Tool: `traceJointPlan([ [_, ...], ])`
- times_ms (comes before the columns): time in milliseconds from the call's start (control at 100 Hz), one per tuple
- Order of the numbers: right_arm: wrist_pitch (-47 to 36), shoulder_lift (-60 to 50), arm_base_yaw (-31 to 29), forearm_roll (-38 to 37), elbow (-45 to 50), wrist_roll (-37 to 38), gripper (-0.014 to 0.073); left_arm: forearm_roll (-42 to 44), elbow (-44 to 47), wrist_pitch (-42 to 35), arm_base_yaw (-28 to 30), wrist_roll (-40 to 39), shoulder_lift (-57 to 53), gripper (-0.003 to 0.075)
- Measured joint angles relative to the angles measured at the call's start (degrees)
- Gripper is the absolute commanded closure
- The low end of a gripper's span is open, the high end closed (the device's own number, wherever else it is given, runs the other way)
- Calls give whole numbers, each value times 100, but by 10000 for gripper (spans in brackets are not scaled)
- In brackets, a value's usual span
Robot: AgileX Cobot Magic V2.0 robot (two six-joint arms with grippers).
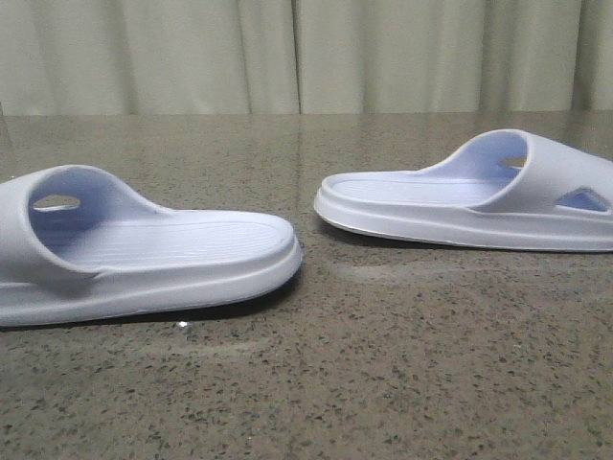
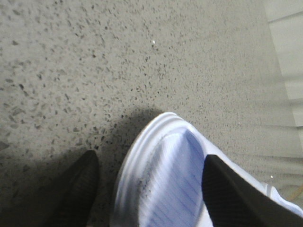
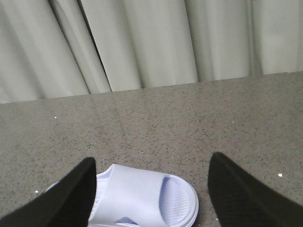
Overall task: Insert blue slippers together front up
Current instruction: 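Close the left gripper on the heel rim and lift the slipper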
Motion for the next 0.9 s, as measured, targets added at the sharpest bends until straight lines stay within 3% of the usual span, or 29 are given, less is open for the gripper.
traceJointPlan([
  [340,-2,0,0,0,0,0,162,-239,-22,24,0,143,276,297],
  [690,-2,0,0,0,0,0,162,-1136,-138,90,26,994,767,302],
  [900,-2,0,0,0,0,0,162,-1128,-138,104,20,1144,821,434],
])
